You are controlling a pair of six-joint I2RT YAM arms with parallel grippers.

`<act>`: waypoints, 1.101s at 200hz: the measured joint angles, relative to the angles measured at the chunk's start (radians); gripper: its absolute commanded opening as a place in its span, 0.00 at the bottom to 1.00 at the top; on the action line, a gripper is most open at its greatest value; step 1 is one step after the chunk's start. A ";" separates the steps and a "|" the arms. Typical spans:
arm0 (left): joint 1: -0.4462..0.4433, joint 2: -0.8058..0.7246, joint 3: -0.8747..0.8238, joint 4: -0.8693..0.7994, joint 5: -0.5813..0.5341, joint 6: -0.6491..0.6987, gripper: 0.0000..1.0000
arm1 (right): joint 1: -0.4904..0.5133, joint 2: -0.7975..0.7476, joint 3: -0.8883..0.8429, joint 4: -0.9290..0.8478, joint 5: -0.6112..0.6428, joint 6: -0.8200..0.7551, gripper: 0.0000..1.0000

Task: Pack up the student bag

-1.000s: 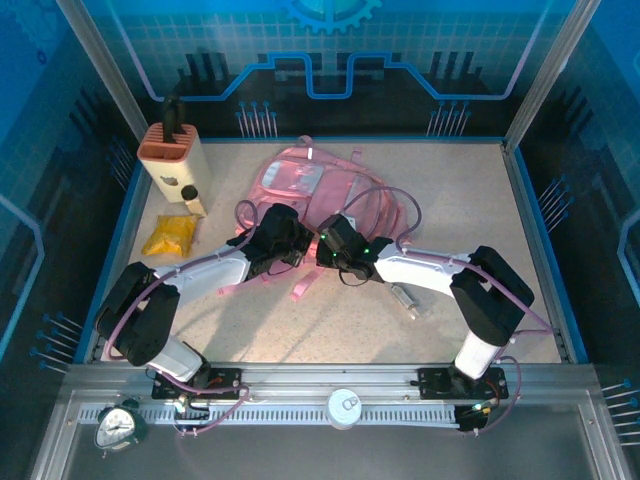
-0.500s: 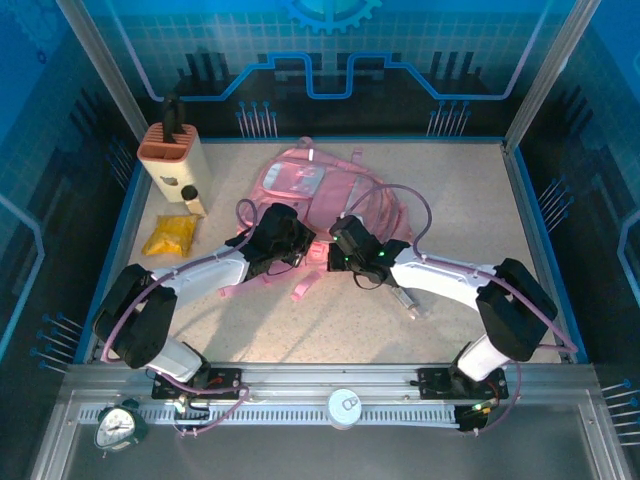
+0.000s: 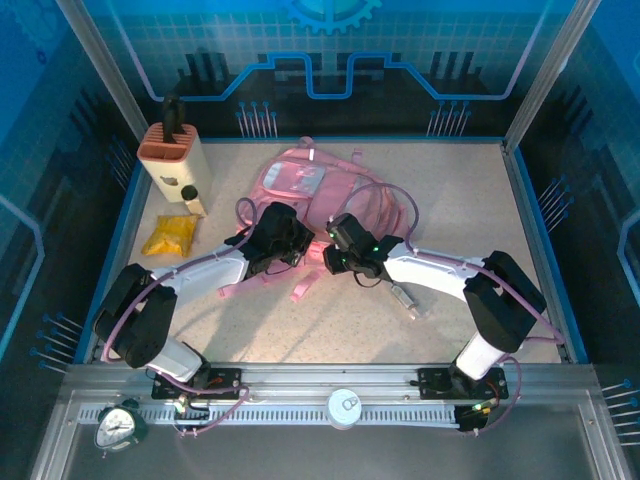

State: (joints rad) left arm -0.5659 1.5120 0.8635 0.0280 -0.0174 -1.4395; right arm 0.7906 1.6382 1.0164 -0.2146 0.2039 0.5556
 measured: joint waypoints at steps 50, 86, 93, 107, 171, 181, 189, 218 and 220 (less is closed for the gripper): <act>0.000 0.012 0.010 -0.002 0.005 0.002 0.00 | 0.001 0.034 0.000 0.022 0.035 0.023 0.23; 0.000 0.012 0.019 -0.003 0.005 0.006 0.00 | 0.001 0.005 -0.020 0.034 0.115 0.014 0.06; 0.000 0.012 0.019 -0.002 0.007 0.007 0.00 | 0.001 -0.007 -0.027 0.035 0.126 0.008 0.06; 0.005 0.012 0.021 0.000 0.013 0.011 0.00 | 0.001 -0.034 -0.037 0.032 0.144 -0.005 0.03; 0.051 0.012 0.023 -0.021 0.118 0.086 0.00 | -0.066 -0.188 -0.170 0.014 0.124 -0.055 0.00; 0.055 0.012 0.024 -0.025 0.131 0.102 0.00 | -0.084 -0.193 -0.172 0.006 0.098 -0.069 0.00; 0.057 0.012 0.026 -0.027 0.139 0.115 0.00 | -0.094 -0.193 -0.172 0.005 0.082 -0.079 0.00; 0.065 0.013 0.038 -0.048 0.156 0.155 0.00 | -0.116 -0.190 -0.169 0.001 0.027 -0.147 0.00; 0.066 0.013 0.039 -0.050 0.157 0.158 0.00 | -0.117 -0.188 -0.167 -0.001 0.024 -0.151 0.02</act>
State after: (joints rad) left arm -0.5003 1.5253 0.9024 -0.0216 0.1398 -1.2819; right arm 0.6735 1.4498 0.8494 -0.2157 0.2276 0.4049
